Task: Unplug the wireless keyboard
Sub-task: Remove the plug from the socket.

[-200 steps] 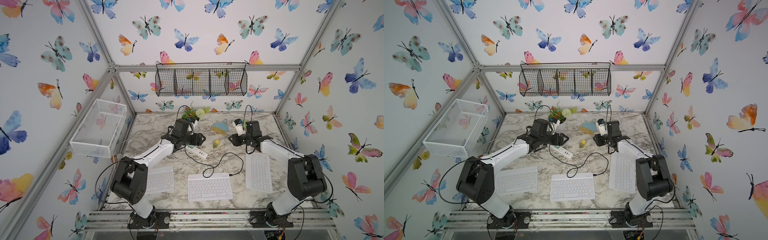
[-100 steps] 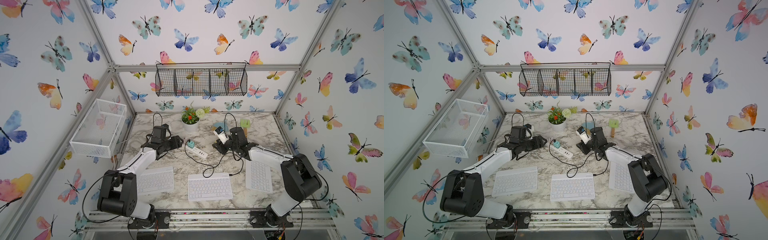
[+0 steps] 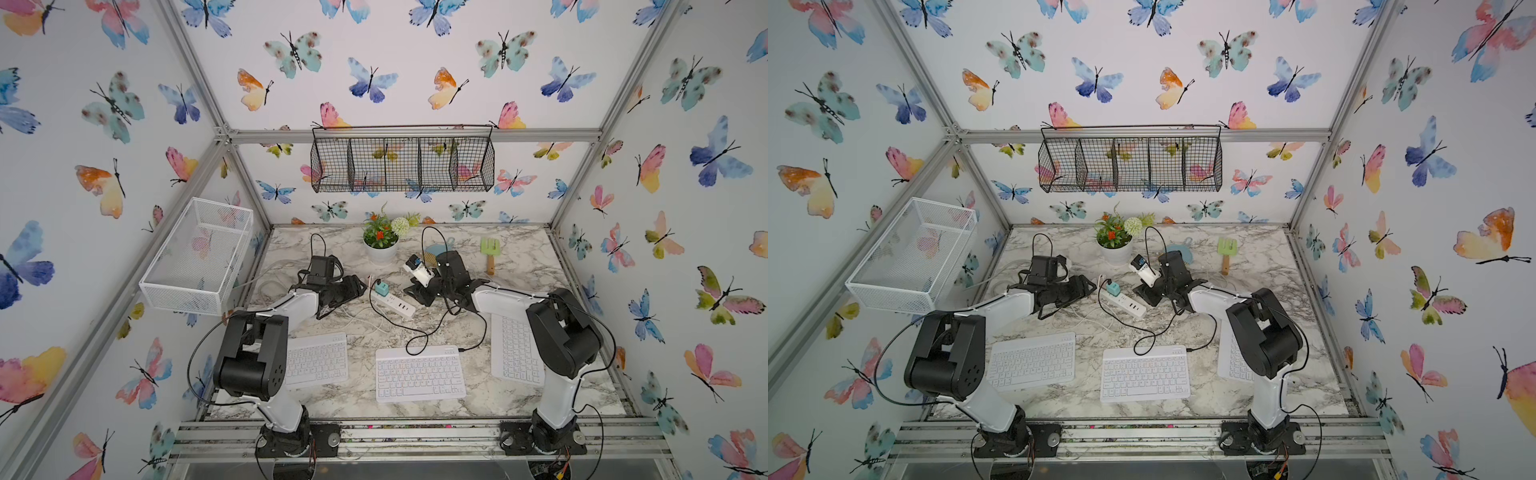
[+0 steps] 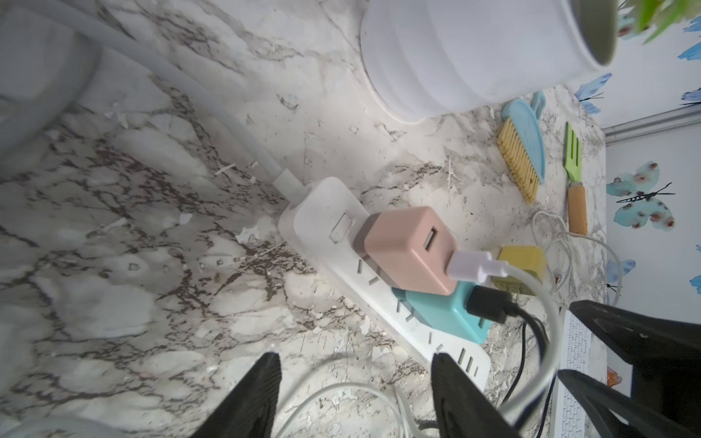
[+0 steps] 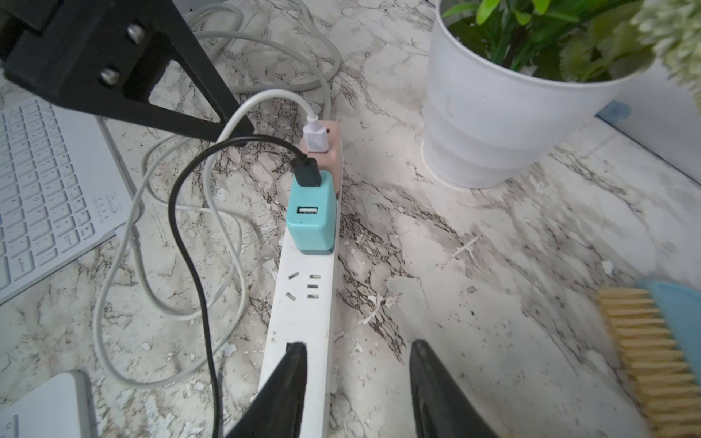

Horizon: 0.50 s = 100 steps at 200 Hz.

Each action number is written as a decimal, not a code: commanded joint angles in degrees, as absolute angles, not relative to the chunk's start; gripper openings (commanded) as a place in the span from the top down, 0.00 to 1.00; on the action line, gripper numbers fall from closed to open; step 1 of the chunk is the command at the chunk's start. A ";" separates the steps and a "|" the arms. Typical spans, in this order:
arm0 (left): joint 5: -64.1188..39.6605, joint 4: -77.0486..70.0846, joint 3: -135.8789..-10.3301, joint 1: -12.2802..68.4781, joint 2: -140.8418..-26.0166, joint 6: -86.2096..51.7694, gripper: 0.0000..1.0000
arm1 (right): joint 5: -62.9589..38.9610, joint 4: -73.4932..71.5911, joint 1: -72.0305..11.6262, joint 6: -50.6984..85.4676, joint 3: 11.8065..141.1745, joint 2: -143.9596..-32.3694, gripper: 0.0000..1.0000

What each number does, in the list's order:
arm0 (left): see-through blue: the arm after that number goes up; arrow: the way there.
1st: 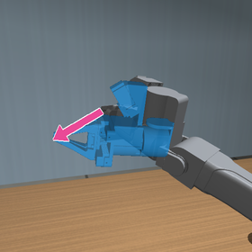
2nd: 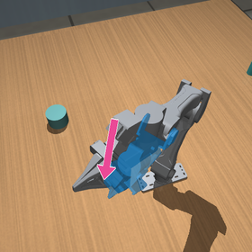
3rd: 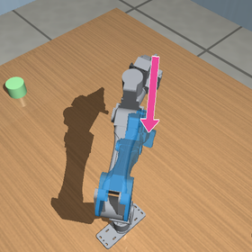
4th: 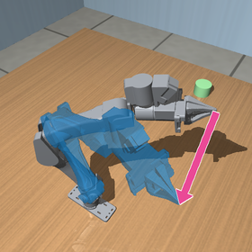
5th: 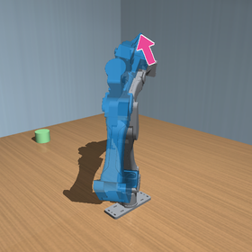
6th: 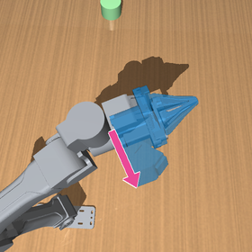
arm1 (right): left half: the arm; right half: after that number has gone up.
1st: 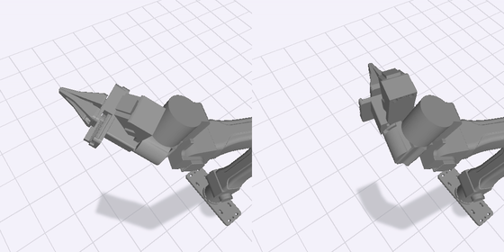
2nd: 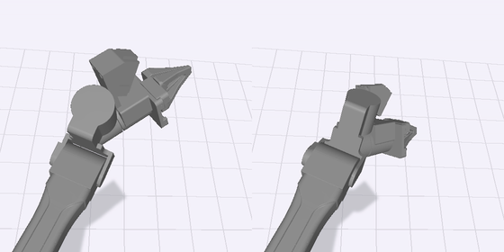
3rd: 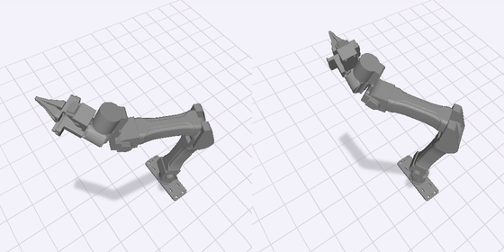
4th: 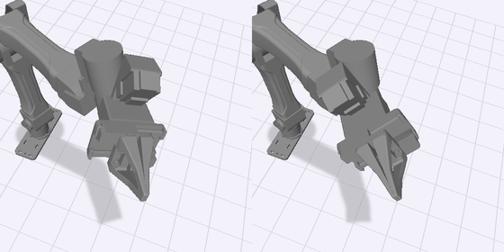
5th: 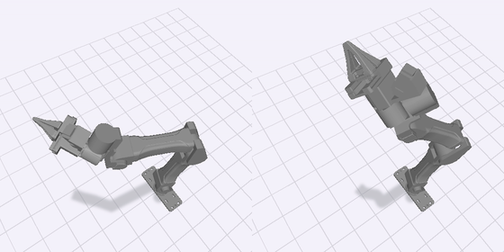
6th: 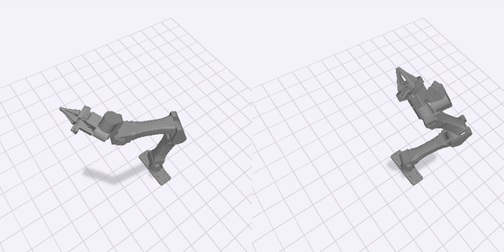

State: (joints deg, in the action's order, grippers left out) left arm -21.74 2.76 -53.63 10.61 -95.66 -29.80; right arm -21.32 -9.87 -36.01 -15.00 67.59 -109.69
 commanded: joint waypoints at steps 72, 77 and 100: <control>-24.59 -5.54 -53.27 11.34 -102.11 -35.61 0.39 | -27.41 -9.67 -38.16 -17.14 77.41 -119.81 0.51; -24.76 -6.00 -53.20 11.35 -102.41 -35.88 0.39 | -27.57 -9.67 -38.23 -17.05 77.90 -120.24 0.51; -25.09 -7.32 -53.17 11.73 -104.00 -37.04 0.40 | -27.16 -9.18 -38.65 -16.79 79.90 -122.26 0.51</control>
